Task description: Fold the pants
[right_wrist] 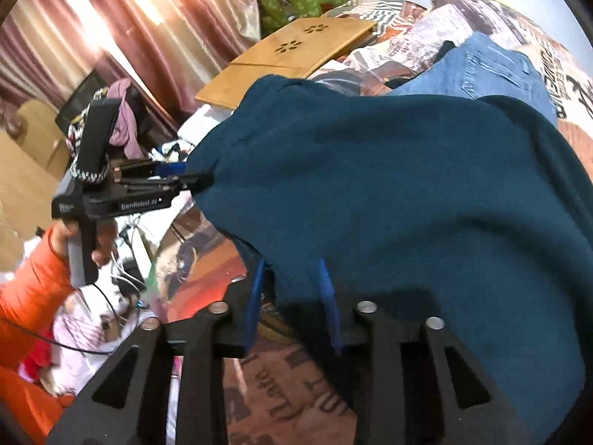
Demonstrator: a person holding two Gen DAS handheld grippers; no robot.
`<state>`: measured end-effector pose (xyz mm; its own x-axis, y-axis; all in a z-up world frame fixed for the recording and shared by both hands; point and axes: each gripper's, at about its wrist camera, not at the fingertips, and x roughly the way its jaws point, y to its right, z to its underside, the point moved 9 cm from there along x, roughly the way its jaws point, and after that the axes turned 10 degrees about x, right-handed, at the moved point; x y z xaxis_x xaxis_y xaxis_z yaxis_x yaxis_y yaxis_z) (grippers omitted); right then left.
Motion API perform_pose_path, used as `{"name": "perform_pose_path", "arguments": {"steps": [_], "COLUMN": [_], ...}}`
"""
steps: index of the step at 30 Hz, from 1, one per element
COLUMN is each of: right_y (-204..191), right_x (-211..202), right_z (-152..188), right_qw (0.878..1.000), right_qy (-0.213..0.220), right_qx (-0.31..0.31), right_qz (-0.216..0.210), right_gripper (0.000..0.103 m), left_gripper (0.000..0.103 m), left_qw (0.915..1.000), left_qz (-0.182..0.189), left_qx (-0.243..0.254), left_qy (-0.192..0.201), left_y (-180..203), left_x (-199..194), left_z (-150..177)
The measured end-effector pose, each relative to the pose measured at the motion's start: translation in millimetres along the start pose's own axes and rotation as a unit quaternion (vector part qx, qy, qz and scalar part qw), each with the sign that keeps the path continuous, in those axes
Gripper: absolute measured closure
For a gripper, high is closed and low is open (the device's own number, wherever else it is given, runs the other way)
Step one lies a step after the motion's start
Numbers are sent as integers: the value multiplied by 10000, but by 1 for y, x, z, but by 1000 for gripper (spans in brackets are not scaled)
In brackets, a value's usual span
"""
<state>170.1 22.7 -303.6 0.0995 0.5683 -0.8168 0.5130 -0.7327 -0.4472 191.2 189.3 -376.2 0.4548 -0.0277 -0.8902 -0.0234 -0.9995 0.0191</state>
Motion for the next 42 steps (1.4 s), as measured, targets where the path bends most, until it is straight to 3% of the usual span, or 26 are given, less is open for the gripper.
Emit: {"name": "perform_pose_path", "arguments": {"steps": [2, 8, 13, 18, 25, 29, 32, 37, 42], "right_y": [4, 38, 91, 156, 249, 309, 348, 398, 447], "right_x": [-13, -70, -136, -207, -297, -329, -337, -321, -296], "right_z": [-1, -1, 14, 44, 117, 168, 204, 237, 253], "right_qw": [9998, 9951, 9816, 9560, 9036, 8679, 8482, 8308, 8256], "right_qy": [147, 831, 1492, 2117, 2760, 2806, 2717, 2489, 2205], "right_qx": [31, 229, 726, 1386, 2313, 2918, 3437, 3944, 4239], "right_qz": [111, 480, 941, 1488, 2321, 2878, 2977, 3037, 3002], "right_gripper": [59, 58, 58, 55, 52, 46, 46, 46, 46], "left_gripper": [59, 55, 47, 40, 40, 39, 39, 39, 36], "left_qw": [10000, 9977, 9936, 9897, 9811, 9706, 9622, 9494, 9450], "left_qz": [-13, -473, -509, -315, 206, 497, 714, 796, 672], "left_qx": [-26, 173, 457, 868, 1576, 2123, 2484, 3000, 3202], "left_qy": [10, 463, 897, 1094, 1103, 1022, 857, 479, 51], "left_y": [-2, 4, 36, 96, 221, 302, 354, 412, 424], "left_x": [-8, -51, -81, -88, -70, -50, -31, 10, 47], "left_z": [-5, -38, -77, -121, -173, -187, -183, -164, -141]}}
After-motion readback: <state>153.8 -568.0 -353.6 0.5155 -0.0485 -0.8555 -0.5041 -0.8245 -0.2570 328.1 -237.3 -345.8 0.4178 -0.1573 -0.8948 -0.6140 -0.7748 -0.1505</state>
